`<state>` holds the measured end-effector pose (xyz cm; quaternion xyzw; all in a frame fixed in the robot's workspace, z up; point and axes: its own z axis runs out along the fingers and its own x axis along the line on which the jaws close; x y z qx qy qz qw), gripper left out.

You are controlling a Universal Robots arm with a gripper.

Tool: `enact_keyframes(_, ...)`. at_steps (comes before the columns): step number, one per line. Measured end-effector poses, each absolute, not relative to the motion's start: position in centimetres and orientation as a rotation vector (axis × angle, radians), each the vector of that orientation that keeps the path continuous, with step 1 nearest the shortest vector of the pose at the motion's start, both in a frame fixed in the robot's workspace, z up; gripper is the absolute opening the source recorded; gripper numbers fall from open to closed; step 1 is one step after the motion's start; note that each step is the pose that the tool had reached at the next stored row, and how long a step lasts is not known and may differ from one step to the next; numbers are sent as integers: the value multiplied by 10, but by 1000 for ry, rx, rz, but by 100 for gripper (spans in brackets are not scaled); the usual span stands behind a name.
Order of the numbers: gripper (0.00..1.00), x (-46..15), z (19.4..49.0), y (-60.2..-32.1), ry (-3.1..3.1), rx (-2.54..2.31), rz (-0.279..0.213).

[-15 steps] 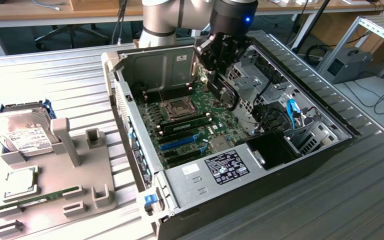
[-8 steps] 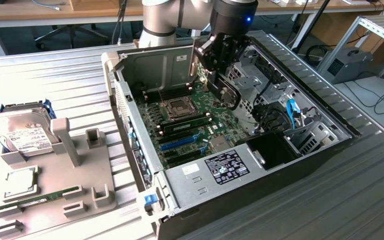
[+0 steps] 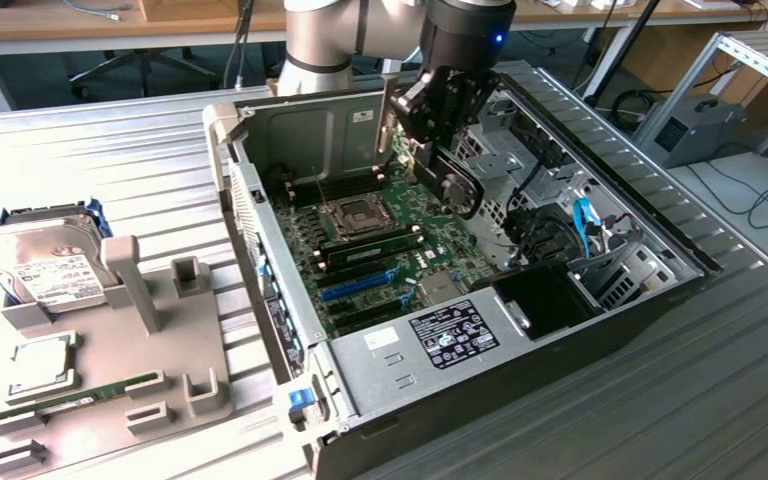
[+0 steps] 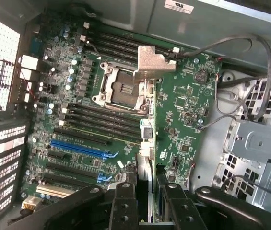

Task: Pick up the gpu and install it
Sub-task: 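Insert the gpu into the slot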

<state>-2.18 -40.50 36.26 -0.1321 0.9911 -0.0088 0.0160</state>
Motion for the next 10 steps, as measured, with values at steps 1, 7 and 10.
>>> enact_keyframes(1,26,-22,363,-405,3080,-429,-27)
enact_keyframes(7,26,-22,362,-405,3069,-499,-26)
enact_keyframes(10,26,-22,362,-405,3063,-531,-25)
